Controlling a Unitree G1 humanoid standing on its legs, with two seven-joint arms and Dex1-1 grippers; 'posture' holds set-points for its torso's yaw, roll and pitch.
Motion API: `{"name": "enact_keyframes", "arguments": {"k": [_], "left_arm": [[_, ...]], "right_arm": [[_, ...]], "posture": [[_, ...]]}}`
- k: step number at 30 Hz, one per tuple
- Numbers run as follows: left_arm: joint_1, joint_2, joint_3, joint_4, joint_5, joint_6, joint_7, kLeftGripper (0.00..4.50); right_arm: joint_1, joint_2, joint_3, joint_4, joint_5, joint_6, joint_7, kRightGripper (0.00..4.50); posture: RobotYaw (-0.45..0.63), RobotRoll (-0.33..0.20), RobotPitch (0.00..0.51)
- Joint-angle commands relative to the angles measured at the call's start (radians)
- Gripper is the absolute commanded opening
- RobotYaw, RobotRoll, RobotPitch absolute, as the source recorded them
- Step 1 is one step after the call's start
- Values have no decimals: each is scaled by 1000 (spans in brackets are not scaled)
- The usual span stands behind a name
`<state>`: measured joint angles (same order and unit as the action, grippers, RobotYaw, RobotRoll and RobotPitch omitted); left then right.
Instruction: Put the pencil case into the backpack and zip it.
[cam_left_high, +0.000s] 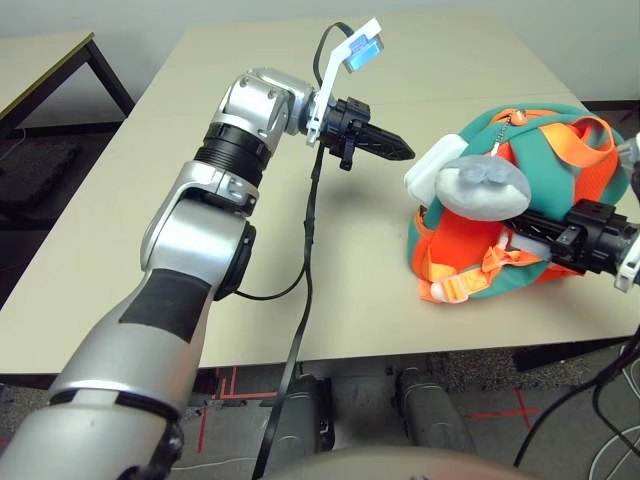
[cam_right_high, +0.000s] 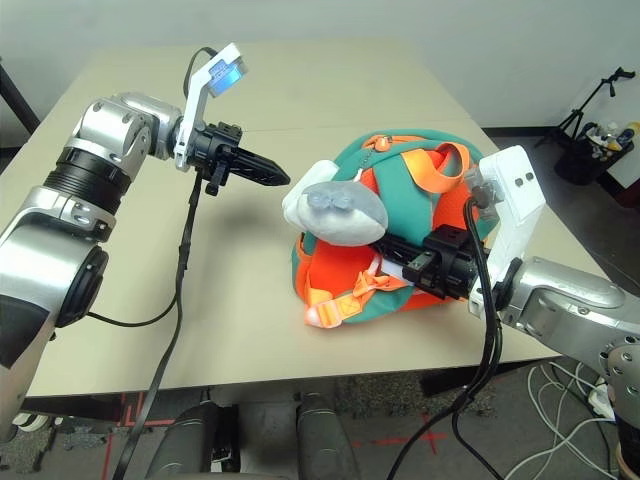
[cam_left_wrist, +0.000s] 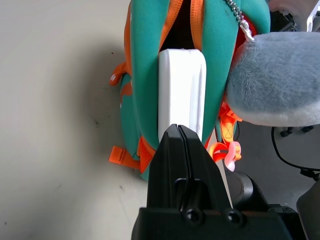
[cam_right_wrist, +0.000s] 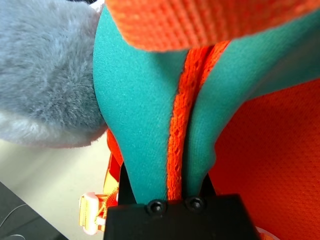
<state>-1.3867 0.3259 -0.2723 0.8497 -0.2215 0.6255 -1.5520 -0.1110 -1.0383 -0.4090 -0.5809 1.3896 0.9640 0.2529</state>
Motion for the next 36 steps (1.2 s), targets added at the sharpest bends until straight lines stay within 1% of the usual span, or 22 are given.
{"name": "enact_keyframes", "arguments": {"k": [1, 10, 17, 21, 25, 31, 34, 36], "left_arm": [[-2, -13, -5, 5, 23, -8, -4, 0], [28, -48, -24, -29, 40, 23, -8, 0], [60, -84, -29, -38, 51, 24, 26, 0], [76, -118, -27, -28, 54, 19, 58, 0], [83, -183, -16, 1, 55, 3, 113, 0], [62, -279, 31, 97, 52, -39, 202, 0], [60, -292, 41, 116, 54, -56, 215, 0], [69, -284, 43, 104, 51, -51, 209, 0]], "right_arm": [[-5, 5, 4, -9, -5, 4, -8, 123], [-3, 6, -4, -8, -4, 5, -13, 123], [0, 4, -10, -10, 4, 7, -20, 123], [6, 2, -15, -13, 11, 9, -24, 123], [7, 0, -16, -13, 17, 10, -26, 123], [7, 0, -12, -13, 23, 14, -27, 123], [9, -1, -14, -12, 26, 16, -28, 123], [11, 1, -15, -13, 24, 15, -28, 123]], "posture": [[-215, 0, 81], [-224, 0, 90], [-230, 0, 94], [-232, 0, 100], [-232, 0, 102], [-230, 0, 111], [-232, 0, 112], [-229, 0, 109]]}}
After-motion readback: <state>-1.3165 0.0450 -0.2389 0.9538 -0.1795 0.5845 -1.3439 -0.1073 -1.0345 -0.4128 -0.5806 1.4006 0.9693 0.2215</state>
